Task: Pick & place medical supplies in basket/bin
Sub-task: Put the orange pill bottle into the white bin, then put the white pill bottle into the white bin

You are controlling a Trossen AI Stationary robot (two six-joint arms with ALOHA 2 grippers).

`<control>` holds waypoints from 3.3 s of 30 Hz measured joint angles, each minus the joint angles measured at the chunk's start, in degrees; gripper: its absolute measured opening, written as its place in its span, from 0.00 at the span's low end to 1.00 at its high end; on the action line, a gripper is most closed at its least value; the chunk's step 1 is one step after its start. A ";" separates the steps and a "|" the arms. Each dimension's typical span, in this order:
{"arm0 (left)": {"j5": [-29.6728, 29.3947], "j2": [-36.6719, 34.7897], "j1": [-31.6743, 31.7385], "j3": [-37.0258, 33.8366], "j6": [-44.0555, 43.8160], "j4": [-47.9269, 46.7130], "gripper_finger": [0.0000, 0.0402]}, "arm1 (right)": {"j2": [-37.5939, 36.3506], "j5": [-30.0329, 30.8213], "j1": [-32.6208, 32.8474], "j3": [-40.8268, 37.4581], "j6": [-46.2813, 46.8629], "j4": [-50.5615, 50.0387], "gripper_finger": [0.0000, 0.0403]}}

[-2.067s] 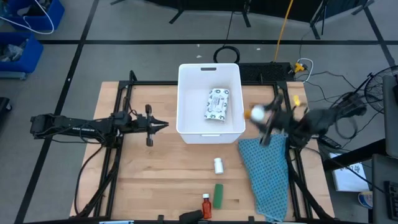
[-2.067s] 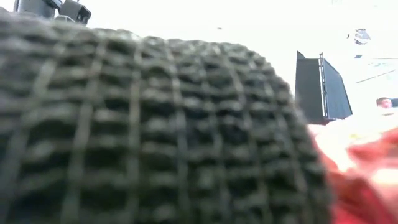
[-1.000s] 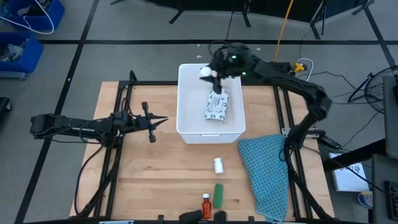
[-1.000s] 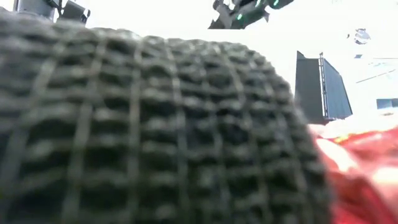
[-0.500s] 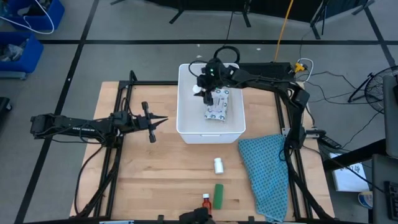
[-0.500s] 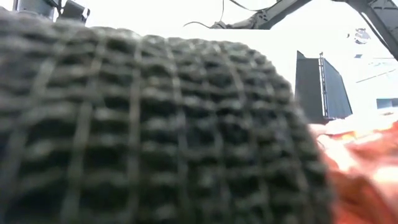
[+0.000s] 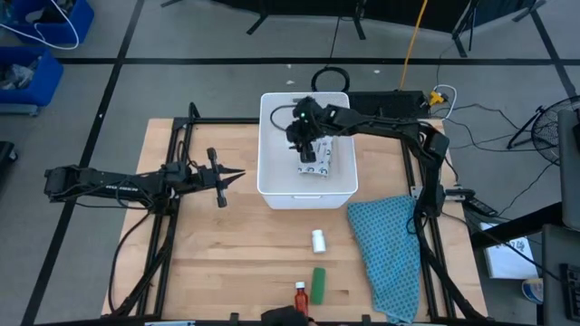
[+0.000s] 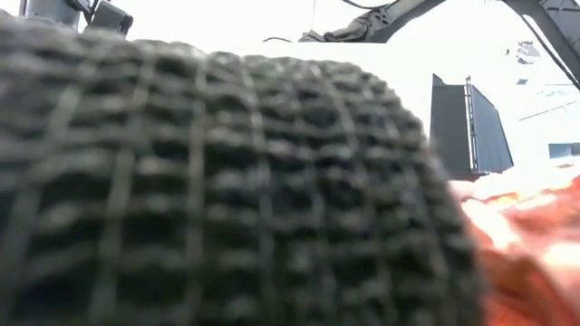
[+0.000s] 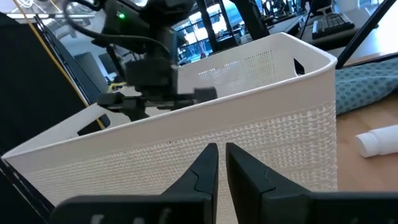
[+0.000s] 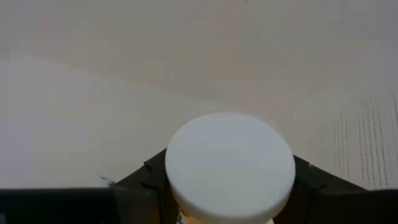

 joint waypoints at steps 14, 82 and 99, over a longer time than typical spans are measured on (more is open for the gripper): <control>0.09 0.02 -0.04 0.00 -1.64 -0.07 0.09 | 7.83 -2.62 1.68 -0.10 -3.02 -1.71 0.42; -7.52 0.00 -0.02 -0.02 -0.74 -2.63 0.09 | -54.93 -17.76 21.06 -33.10 17.80 24.84 0.00; -6.49 0.02 -0.02 -0.02 -7.34 -4.24 0.09 | -78.37 -6.56 20.06 -78.42 36.74 63.95 0.00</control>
